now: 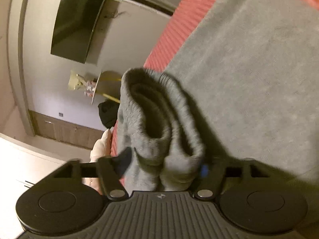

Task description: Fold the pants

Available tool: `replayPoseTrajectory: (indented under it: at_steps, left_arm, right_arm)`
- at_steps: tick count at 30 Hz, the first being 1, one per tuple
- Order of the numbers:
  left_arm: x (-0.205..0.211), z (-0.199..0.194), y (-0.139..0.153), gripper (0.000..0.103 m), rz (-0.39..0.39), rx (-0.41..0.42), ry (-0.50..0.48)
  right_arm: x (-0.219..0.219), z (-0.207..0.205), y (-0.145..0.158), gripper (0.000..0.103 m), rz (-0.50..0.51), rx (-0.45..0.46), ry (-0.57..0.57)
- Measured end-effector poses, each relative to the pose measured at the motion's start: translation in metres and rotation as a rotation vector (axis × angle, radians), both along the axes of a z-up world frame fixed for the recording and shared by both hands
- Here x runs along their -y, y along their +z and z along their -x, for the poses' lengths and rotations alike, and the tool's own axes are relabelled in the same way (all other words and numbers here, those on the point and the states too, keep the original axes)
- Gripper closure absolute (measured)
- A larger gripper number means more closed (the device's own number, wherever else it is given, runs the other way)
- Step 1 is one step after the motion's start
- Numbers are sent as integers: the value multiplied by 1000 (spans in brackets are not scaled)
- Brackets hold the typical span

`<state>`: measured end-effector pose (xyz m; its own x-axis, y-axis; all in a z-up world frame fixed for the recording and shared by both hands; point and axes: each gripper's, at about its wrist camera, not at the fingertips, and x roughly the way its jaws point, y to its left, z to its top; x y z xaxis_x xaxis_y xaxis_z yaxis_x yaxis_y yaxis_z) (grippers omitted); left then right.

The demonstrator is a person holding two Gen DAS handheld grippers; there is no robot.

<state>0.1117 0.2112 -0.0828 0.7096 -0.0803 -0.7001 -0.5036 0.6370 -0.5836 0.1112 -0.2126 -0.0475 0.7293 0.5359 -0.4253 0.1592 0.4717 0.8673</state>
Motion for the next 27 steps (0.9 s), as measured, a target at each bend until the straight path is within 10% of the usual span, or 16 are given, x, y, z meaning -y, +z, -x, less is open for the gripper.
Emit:
replayPoseTrajectory:
  at_steps: [2, 4, 14, 27]
  left_arm:
    - [-2, 0, 0, 9, 6, 4, 8]
    - [-5, 1, -1, 9, 25, 11, 20]
    - [-10, 7, 0, 9, 59, 29, 54]
    - [-6, 5, 2, 8, 41, 20, 50]
  right_arm:
    - [-18, -10, 14, 28, 107, -16, 16]
    - [-33, -15, 31, 60, 241, -32, 25]
    - [-27, 39, 141, 61, 230, 292, -25]
    - [69, 73, 35, 60, 444, 9, -320]
